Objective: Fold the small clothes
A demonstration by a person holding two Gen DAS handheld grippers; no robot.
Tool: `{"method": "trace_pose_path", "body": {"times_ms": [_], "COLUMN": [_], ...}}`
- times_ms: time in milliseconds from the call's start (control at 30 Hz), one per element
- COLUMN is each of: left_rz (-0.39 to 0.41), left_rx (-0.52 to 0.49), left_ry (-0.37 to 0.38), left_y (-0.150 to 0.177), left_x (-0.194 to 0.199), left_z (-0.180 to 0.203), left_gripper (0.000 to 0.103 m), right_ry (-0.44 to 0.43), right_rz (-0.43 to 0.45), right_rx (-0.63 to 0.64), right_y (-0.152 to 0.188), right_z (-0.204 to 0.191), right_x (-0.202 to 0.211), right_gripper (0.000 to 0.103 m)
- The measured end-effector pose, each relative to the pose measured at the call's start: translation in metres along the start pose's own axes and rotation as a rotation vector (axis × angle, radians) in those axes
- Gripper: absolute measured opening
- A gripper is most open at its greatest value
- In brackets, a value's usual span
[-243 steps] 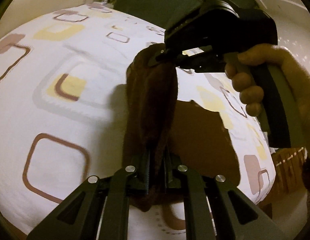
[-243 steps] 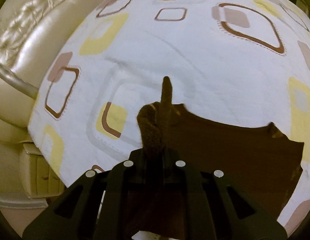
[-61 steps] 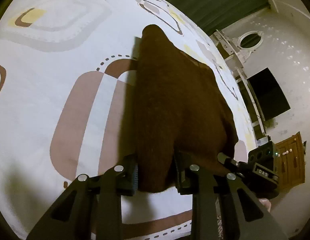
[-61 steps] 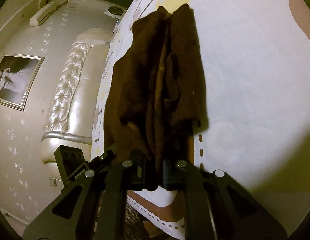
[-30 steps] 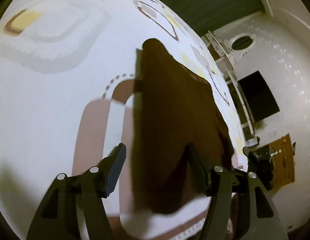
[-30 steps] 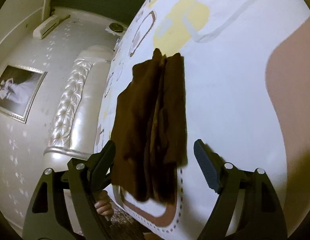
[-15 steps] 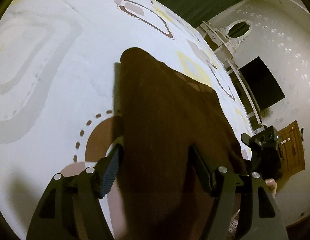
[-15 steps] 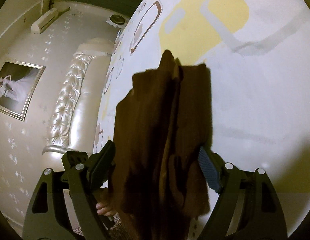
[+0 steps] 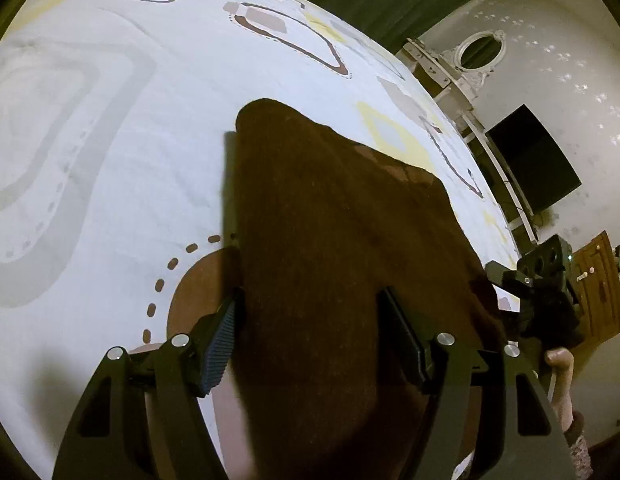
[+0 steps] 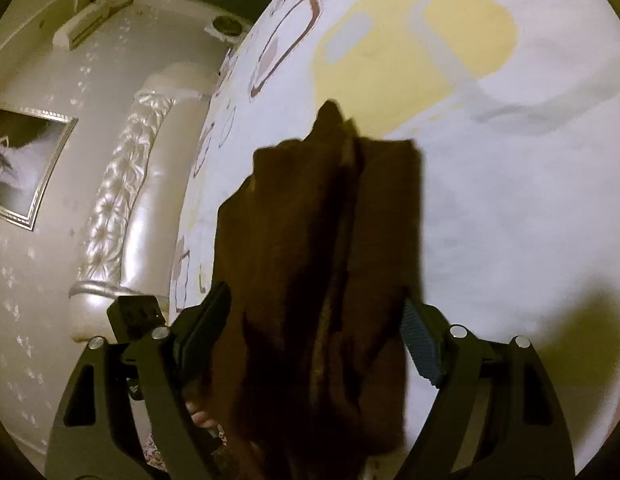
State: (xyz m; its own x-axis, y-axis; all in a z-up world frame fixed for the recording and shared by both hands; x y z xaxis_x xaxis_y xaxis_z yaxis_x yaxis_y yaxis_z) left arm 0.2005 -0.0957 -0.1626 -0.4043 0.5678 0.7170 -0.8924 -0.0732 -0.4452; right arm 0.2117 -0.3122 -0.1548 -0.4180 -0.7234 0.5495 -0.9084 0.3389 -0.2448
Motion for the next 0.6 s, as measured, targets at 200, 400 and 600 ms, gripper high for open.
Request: {"method": "trace_pose_path", "body": {"times_ms": [200, 400, 600], "left_rz": [0.006, 0.020, 0.019], "left_rx": [-0.015, -0.061, -0.057], "left_ry": [-0.023, -0.064, -0.059], "left_y": [0.000, 0.000, 0.000], "left_x": [-0.002, -0.004, -0.005], "left_z": [0.001, 0.005, 0.004], "left_gripper": [0.068, 0.068, 0.068], "right_ry": [-0.047, -0.058, -0.063], "right_rz": [-0.035, -0.026, -0.019], "right_rx": [-0.053, -0.050, -0.042], "right_y": [0.001, 0.001, 0.002], "right_z": [0.019, 0.019, 0.019], "right_x": [-0.010, -0.009, -0.005], "right_gripper": [0.022, 0.022, 0.021]}}
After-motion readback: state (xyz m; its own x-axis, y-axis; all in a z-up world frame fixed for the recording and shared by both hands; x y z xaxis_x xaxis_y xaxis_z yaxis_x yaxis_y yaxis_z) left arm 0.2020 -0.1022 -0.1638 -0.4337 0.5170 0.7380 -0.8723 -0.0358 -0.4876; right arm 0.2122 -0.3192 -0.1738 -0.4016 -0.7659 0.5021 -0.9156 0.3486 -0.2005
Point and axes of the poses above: each gripper's, at about its wrist camera, not at the fingertips, and x roughly against the way its jaws point, z to its right, y to its underside, the point moved 10 cm from there along -x, roughly the way its jaws point, and after that the axes turned 1 degree about -y, right-handed, at the moved point
